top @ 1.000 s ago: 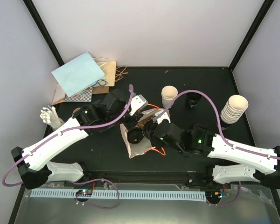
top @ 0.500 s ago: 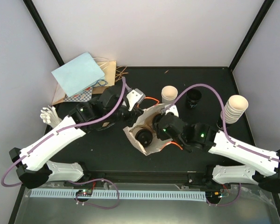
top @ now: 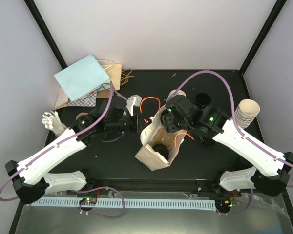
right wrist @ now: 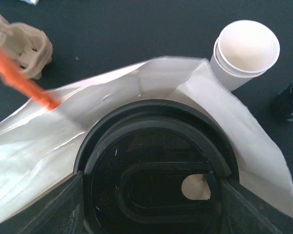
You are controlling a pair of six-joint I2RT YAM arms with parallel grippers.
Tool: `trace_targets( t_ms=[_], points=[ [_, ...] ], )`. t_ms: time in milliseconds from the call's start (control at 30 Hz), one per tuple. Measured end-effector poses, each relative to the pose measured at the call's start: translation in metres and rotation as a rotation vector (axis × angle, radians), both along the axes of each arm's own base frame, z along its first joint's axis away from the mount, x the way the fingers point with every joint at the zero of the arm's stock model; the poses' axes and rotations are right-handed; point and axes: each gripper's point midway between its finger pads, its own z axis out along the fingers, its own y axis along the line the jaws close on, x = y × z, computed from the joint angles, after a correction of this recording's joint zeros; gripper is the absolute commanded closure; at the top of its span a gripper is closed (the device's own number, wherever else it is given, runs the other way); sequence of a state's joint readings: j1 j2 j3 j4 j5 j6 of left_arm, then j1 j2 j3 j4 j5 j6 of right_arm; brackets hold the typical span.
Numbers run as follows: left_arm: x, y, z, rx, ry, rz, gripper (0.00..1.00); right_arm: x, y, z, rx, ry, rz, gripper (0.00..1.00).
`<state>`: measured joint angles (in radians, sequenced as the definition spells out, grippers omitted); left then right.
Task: Pack the takeout coffee
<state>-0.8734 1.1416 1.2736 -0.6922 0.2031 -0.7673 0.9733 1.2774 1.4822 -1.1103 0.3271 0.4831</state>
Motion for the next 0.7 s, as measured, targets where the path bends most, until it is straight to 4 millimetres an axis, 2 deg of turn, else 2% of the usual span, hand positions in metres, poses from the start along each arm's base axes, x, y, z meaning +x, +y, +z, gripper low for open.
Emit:
trace_targets(
  t_ms=[100,233,300,367,467,600,700],
  points=[
    [-0.007,0.005,-0.01,-0.072,0.08,0.053,0.96,0.001,-0.001,-0.008,-0.049,0.034,0.023,0.46],
    [-0.013,0.012,-0.018,-0.163,0.15,0.115,0.89,0.002,0.005,-0.012,-0.087,0.065,0.059,0.47],
    [-0.015,0.014,-0.021,-0.191,0.171,0.132,0.78,0.003,0.01,-0.012,-0.097,0.074,0.079,0.47],
    [-0.015,0.014,-0.021,-0.214,0.186,0.144,0.59,0.003,0.014,-0.015,-0.106,0.085,0.094,0.47],
    [-0.015,0.012,-0.016,-0.238,0.185,0.145,0.38,0.003,0.016,-0.019,-0.121,0.097,0.109,0.47],
    [-0.016,0.012,-0.014,-0.229,0.169,0.135,0.24,0.001,0.016,-0.02,-0.128,0.106,0.124,0.47],
    [-0.016,0.018,-0.01,-0.198,0.13,0.132,0.21,0.001,0.016,-0.02,-0.127,0.109,0.125,0.47]
  ],
)
